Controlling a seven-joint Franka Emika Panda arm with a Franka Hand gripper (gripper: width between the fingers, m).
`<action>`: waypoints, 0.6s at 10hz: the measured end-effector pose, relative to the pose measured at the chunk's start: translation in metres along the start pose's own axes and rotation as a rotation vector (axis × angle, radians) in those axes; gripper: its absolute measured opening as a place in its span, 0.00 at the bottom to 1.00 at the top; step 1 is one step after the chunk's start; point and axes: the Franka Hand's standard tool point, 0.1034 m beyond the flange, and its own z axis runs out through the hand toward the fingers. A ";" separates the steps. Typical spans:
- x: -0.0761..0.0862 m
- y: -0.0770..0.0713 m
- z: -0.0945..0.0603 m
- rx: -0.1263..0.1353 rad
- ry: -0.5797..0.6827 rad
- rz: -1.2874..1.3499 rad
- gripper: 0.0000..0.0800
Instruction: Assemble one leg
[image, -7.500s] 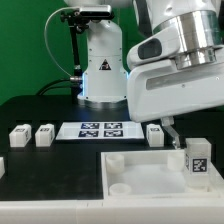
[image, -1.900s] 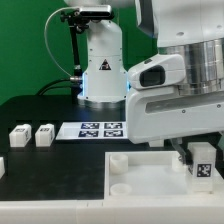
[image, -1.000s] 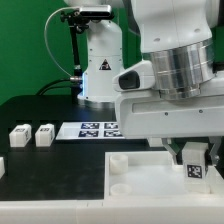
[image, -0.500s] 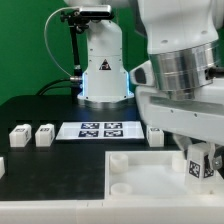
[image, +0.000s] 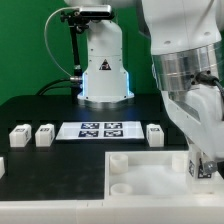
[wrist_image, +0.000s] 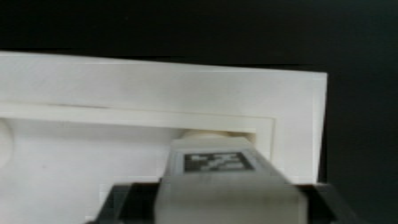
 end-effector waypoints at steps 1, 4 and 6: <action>0.000 0.001 0.000 -0.008 0.001 -0.042 0.56; -0.006 0.004 -0.001 -0.096 0.016 -0.551 0.81; -0.004 0.004 -0.001 -0.101 0.009 -0.757 0.81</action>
Offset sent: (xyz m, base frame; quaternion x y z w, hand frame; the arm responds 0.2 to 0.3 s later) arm 0.0000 0.0000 0.0000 0.0000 0.0000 -0.2667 0.9638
